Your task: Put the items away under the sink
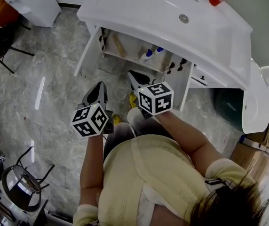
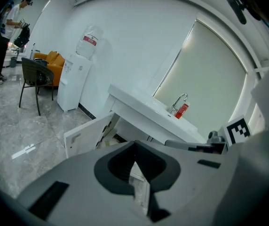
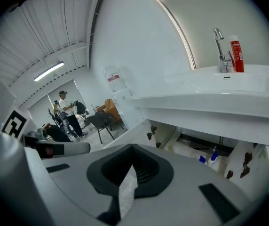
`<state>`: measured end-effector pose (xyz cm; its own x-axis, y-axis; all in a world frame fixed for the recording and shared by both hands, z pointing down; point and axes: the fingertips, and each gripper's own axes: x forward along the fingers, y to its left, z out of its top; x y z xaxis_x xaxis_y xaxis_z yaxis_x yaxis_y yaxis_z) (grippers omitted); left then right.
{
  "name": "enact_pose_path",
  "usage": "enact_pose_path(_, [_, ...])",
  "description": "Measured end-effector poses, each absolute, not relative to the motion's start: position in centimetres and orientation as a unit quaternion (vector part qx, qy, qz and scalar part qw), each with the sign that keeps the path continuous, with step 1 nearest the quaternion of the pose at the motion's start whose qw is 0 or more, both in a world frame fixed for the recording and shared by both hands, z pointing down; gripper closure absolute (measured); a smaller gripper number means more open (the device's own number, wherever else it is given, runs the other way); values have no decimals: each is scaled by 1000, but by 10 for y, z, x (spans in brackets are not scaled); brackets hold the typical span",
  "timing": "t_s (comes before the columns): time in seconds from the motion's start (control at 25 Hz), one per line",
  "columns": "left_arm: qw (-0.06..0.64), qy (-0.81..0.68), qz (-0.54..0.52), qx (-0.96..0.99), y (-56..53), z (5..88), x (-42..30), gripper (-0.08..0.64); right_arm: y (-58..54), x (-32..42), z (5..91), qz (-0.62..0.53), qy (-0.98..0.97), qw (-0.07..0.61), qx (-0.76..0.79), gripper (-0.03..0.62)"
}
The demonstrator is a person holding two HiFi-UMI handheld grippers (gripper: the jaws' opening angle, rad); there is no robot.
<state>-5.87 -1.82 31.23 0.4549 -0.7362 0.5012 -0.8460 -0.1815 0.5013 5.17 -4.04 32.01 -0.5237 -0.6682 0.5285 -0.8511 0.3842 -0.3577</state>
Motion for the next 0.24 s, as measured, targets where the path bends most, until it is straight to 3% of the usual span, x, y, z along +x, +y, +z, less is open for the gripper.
enact_pose_path(0.24, [379, -515, 84, 764, -18, 319, -61, 522, -44, 50, 325, 303, -818, 155, 463, 566])
